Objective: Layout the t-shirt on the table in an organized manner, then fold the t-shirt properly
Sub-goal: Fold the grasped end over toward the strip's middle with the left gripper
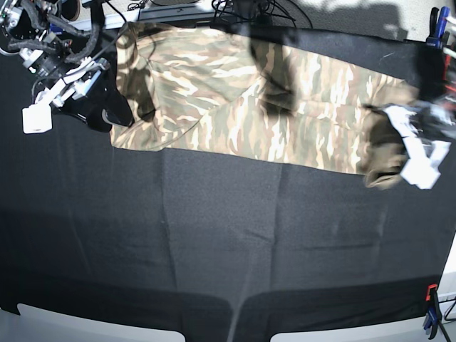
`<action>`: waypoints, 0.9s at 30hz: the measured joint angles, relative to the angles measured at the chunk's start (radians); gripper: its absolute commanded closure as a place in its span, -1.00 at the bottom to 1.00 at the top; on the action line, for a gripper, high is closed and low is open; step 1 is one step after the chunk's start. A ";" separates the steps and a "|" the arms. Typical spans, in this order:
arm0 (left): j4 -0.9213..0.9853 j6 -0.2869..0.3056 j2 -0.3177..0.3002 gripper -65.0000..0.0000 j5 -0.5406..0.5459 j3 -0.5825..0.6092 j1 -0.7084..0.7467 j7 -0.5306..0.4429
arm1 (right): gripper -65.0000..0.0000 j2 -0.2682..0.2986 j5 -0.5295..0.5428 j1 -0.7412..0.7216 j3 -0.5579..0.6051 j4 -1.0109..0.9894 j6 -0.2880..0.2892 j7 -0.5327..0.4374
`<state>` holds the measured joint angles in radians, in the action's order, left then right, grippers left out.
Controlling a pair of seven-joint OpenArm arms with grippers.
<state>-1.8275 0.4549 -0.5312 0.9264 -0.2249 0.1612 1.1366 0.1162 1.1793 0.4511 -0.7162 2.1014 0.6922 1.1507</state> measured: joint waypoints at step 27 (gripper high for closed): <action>-0.004 0.051 0.199 1.00 -0.006 0.142 0.063 0.000 | 0.05 0.000 0.000 0.000 0.000 0.000 0.000 0.000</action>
<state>-1.8317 0.5056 -0.3325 0.9199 -0.0830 0.2237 1.1370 0.1165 1.1797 0.4507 -0.7162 2.1014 0.6922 1.1507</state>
